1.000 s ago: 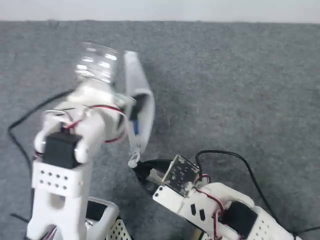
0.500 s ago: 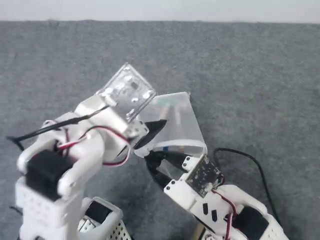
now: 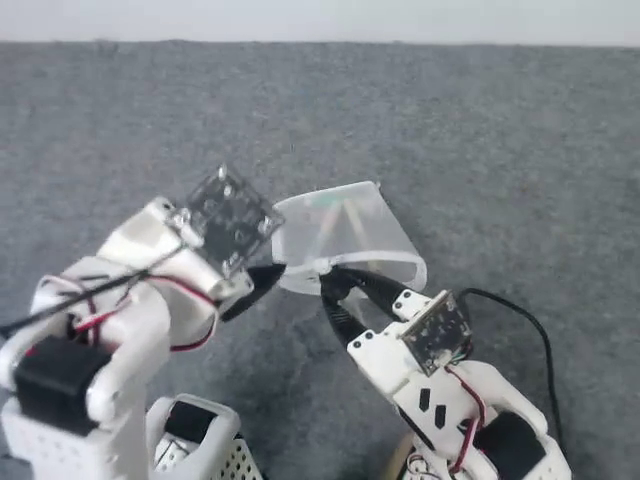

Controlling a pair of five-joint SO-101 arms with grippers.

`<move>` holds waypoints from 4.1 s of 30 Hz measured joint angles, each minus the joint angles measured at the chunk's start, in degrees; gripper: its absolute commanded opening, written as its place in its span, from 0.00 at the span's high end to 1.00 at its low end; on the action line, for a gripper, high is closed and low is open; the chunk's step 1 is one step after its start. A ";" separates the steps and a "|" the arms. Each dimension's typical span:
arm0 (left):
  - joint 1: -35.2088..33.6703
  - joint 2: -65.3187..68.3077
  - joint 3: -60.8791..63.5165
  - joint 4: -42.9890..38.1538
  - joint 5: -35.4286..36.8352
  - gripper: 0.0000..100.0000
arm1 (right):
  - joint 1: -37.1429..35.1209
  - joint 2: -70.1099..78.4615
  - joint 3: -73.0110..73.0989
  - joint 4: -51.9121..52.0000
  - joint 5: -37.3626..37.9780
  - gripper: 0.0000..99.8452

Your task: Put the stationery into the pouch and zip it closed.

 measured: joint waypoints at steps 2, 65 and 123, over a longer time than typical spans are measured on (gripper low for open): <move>-0.26 -2.90 3.78 0.00 -1.93 0.70 | 0.97 0.00 0.00 0.00 -0.26 0.99; 15.65 -9.67 50.37 -46.24 6.59 0.99 | 17.76 -0.26 7.82 -22.86 -2.99 0.99; 15.38 -9.58 51.69 -47.91 7.56 0.99 | 47.91 51.69 -10.81 -40.53 -13.10 0.99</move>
